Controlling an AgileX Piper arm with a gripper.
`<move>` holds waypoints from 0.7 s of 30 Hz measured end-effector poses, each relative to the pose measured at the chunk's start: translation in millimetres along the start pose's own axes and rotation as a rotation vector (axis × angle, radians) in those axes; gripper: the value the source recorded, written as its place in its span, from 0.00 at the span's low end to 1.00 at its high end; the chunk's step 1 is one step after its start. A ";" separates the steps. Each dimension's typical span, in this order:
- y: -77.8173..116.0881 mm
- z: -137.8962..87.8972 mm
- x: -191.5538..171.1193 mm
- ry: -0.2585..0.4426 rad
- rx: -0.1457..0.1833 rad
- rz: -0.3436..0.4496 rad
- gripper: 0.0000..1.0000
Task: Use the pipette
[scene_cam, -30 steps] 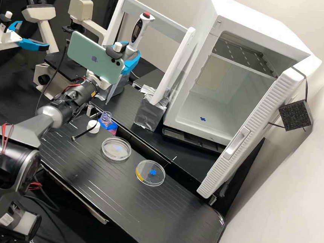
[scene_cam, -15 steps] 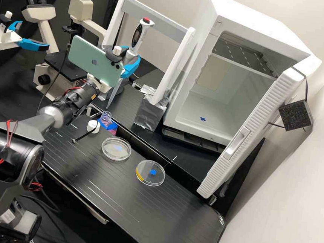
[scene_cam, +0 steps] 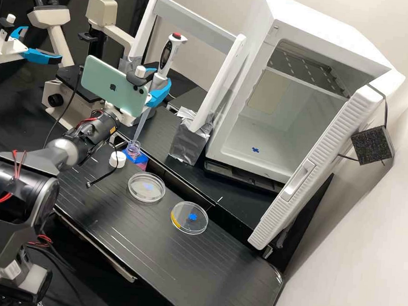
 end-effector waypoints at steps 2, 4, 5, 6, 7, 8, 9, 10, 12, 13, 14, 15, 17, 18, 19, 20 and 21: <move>-2.3 3.7 -2.1 -0.003 -0.007 0.006 0.00; -5.0 7.4 -6.2 -0.008 -0.013 0.009 0.00; -6.3 9.0 -7.8 -0.012 -0.011 0.011 0.00; -7.3 10.5 -10.2 -0.014 -0.010 0.018 0.00; -7.7 12.5 -12.6 -0.015 -0.013 0.028 0.00; -8.7 13.6 -14.9 -0.013 -0.015 0.034 0.00; -9.7 15.8 -17.8 -0.014 -0.018 0.041 0.00; -10.1 16.8 -20.2 -0.011 -0.019 0.053 0.00; -10.1 19.8 -25.3 -0.012 -0.020 0.076 0.00; -10.8 21.1 -28.2 -0.017 -0.017 0.073 0.00; -11.5 22.3 -31.0 -0.020 -0.011 0.068 0.00; -11.7 23.0 -35.7 -0.024 -0.006 0.063 0.00; -12.1 23.9 -40.9 -0.029 0.010 0.057 0.00; -12.0 23.2 -43.0 -0.030 0.018 0.056 0.00; -12.7 23.4 -45.7 -0.033 0.024 0.054 0.00; -14.2 23.8 -47.5 -0.036 0.027 0.049 0.00; -15.1 22.8 -48.8 -0.033 0.033 0.050 0.00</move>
